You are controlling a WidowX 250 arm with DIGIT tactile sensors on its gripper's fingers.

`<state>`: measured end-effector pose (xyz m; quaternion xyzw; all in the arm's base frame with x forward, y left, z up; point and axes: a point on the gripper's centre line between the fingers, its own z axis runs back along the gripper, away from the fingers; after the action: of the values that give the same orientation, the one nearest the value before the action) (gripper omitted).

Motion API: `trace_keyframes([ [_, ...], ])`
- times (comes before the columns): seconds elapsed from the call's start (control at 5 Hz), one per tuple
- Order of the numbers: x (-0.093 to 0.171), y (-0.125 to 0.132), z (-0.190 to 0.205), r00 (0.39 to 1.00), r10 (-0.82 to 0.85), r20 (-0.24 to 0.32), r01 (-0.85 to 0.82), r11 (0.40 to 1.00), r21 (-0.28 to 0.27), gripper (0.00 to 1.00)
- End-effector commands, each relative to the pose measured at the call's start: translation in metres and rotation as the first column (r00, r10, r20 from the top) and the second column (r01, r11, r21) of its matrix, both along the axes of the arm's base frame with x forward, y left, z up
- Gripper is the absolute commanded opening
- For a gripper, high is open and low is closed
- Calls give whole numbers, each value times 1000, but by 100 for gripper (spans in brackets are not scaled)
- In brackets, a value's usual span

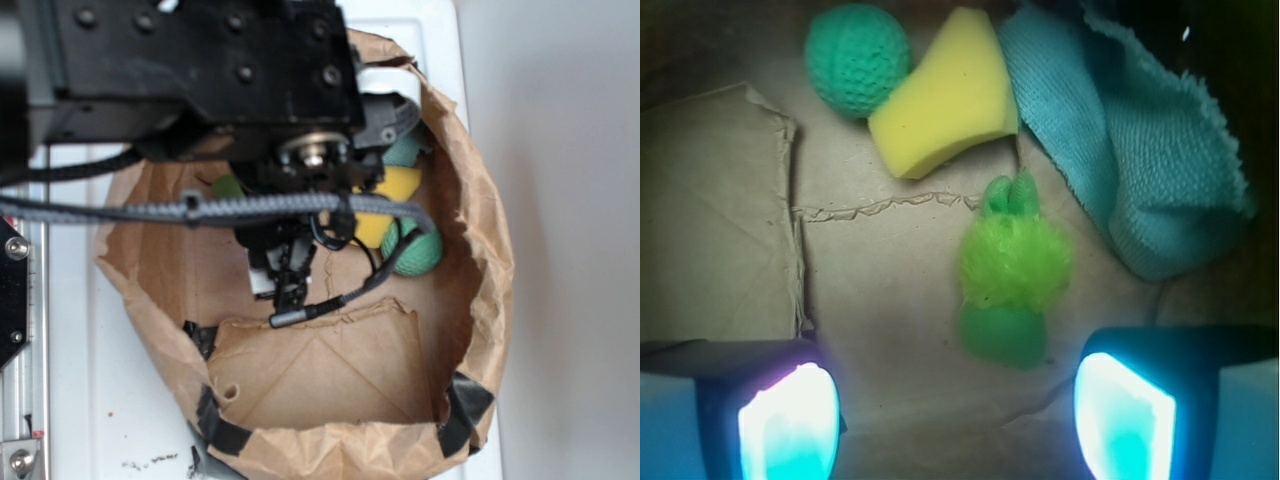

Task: Grab the green animal.

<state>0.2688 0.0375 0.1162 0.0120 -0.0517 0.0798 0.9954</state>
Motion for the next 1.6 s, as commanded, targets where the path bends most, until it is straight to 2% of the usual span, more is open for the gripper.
trace_keyframes([
  [0.0,6,-1,12,999,-6,43,6,1000,8,100],
  [0.2,6,-1,12,999,-6,43,6,1000,8,100],
  [0.4,-8,-6,-10,992,-95,82,94,995,13,100],
  [0.8,-7,-15,-54,985,-119,129,102,986,128,100],
  [1.0,1,-12,-61,984,-105,143,83,985,149,100],
  [1.2,15,-5,-65,988,-80,135,61,988,140,100],
  [1.4,30,-4,-76,990,-48,132,22,982,189,100],
])
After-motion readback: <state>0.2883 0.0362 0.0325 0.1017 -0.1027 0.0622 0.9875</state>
